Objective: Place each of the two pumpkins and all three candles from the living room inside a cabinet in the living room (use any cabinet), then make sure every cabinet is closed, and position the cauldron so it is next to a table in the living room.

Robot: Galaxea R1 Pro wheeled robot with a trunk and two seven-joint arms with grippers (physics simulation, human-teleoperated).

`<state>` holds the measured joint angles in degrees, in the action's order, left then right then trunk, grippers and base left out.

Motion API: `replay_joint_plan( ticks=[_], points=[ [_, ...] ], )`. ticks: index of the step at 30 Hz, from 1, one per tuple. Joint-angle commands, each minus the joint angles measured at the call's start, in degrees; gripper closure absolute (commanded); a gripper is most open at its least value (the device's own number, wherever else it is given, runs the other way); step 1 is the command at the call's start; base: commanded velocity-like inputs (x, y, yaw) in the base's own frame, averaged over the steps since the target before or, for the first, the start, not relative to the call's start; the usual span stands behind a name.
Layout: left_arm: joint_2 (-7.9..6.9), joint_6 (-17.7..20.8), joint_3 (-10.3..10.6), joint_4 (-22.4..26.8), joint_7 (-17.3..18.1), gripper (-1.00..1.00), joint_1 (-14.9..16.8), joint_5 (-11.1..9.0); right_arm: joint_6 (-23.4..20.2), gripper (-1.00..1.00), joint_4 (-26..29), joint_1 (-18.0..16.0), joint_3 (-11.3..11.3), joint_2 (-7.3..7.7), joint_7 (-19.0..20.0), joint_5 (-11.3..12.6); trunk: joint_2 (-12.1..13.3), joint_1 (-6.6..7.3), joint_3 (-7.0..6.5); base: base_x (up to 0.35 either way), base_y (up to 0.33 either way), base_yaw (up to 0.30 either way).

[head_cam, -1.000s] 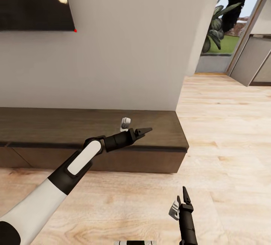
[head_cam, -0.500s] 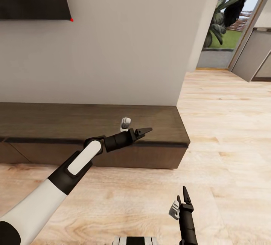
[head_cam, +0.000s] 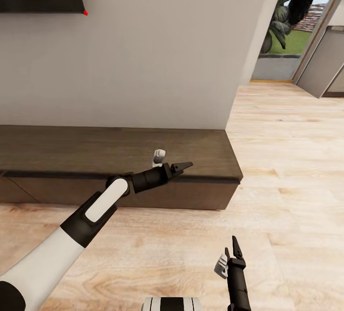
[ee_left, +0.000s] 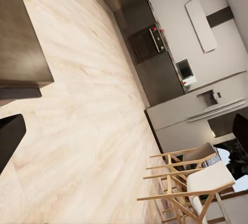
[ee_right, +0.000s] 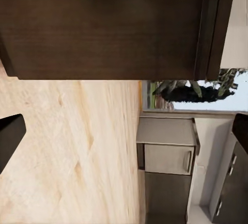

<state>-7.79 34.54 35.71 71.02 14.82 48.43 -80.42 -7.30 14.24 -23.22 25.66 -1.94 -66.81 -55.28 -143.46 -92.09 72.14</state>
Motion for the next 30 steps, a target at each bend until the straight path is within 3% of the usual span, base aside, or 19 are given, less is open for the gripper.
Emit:
replay_joint_plan(
  ticks=[1, 10, 30],
  points=[
    [-0.02, 0.0, 0.0, 0.0, 0.0, -1.0, 0.0, 0.0, 0.0, -1.0, 0.0, 0.0, 0.0, -0.01, -0.3, 0.0, 0.0, 0.0, 0.0, 0.005, 0.0, 0.0],
    [-0.02, -0.1, 0.0, 0.0, 0.0, -1.0, -0.1, 0.0, 0.1, -1.0, 0.0, 0.0, 0.0, 0.0, -1.8, 0.0, 0.0, 0.0, 0.0, 0.181, 0.0, 0.0],
    [0.0, -1.0, -0.4, 0.1, 0.0, -1.0, -1.1, 0.1, 0.6, -1.0, 0.4, -0.8, 0.1, -0.06, -2.6, -0.2, 0.0, 0.0, 0.0, 0.005, 0.0, 0.0]
  ],
)
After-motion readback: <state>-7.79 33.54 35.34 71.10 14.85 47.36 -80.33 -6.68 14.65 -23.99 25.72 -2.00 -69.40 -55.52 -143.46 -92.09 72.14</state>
